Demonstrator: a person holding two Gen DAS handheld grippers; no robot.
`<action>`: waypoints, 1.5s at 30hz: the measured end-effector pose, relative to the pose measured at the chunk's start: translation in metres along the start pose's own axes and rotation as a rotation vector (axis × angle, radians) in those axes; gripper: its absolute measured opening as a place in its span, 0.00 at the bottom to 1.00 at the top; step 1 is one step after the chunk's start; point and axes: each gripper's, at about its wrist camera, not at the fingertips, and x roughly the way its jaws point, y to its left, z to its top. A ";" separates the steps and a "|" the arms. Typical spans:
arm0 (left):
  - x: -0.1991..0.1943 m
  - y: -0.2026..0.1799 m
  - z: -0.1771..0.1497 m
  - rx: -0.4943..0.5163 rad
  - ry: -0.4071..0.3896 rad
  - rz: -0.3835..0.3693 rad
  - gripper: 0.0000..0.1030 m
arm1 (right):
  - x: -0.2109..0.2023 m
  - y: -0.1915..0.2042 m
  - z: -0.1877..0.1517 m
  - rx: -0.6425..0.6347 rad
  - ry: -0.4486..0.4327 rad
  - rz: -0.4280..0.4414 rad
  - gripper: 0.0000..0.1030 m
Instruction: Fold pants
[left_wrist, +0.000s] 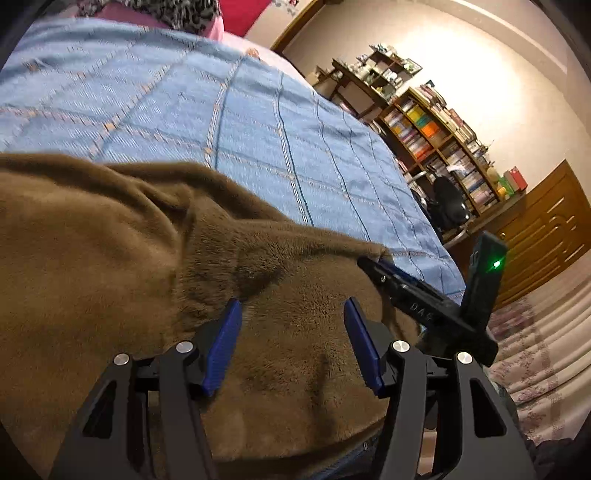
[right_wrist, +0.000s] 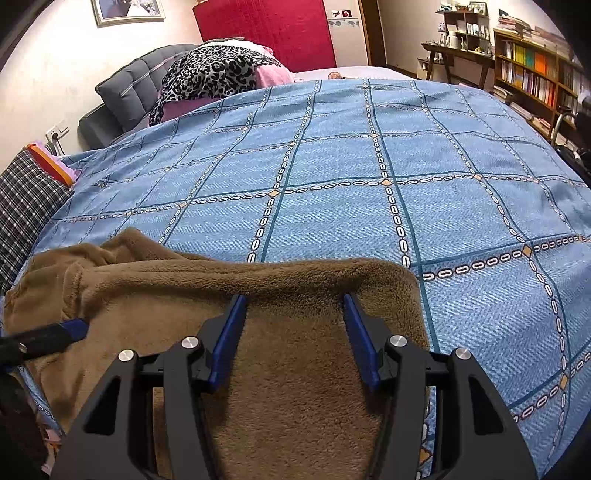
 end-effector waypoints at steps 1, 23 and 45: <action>-0.008 -0.001 0.000 0.006 -0.021 0.011 0.60 | -0.001 0.002 0.000 -0.010 0.000 -0.014 0.54; -0.207 0.152 -0.052 -0.456 -0.378 0.312 0.63 | -0.050 0.088 0.010 -0.162 -0.147 -0.093 0.56; -0.246 0.206 -0.089 -0.668 -0.487 0.381 0.69 | -0.046 0.154 -0.007 -0.289 -0.104 0.027 0.56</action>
